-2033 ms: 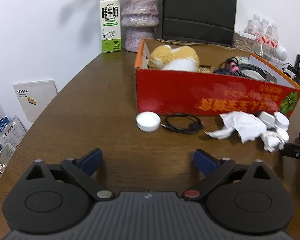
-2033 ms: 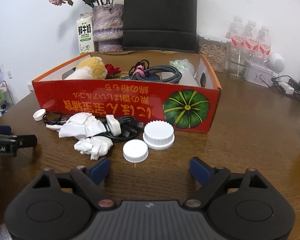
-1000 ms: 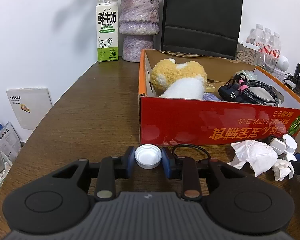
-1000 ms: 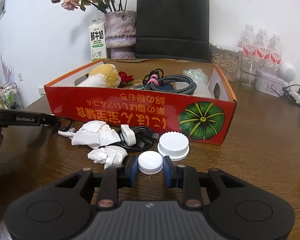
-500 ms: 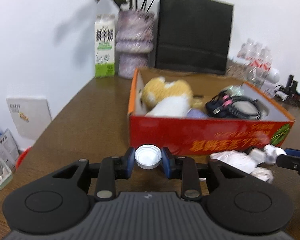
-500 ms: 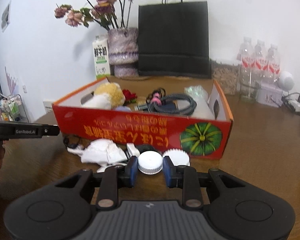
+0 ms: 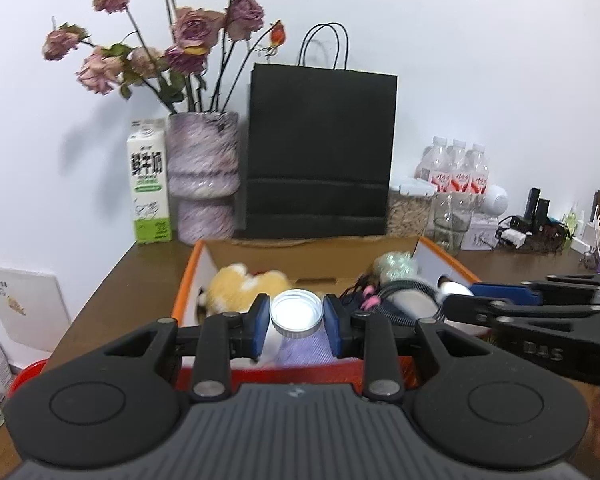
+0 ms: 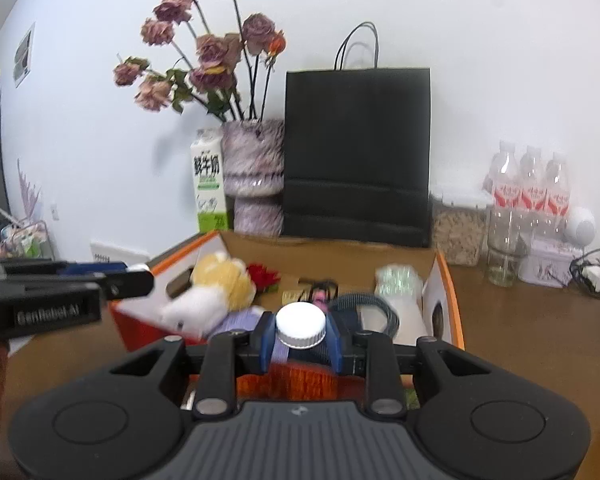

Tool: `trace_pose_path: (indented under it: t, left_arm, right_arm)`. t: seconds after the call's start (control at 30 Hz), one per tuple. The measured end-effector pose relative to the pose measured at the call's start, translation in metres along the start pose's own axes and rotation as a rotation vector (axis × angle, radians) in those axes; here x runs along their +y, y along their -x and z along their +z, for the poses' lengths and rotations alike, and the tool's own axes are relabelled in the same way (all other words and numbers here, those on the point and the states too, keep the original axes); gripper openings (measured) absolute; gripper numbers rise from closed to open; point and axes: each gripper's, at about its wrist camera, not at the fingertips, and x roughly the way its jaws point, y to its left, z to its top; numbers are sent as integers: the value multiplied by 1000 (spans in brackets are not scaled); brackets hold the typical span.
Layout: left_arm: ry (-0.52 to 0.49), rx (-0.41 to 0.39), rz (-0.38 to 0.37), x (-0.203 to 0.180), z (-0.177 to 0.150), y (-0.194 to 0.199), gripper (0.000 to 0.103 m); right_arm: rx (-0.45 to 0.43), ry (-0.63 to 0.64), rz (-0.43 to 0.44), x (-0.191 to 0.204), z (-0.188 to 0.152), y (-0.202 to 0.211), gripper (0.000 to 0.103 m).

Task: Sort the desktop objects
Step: 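Carry both white caps into the cardboard box and open both grippers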

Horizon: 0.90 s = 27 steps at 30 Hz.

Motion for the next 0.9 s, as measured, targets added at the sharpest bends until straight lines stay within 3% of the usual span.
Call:
trace_pose_path:
  t: [0.37,0.9]
  left_arm:
    - [31,-1,0,-9,24,-57,30]
    - [0,96,3,-5,27,-135,30]
  right_arm:
    - [5,-48,-11,-17,30,-56,26]
    - [103,-12,-10,-40,37,-133,26]
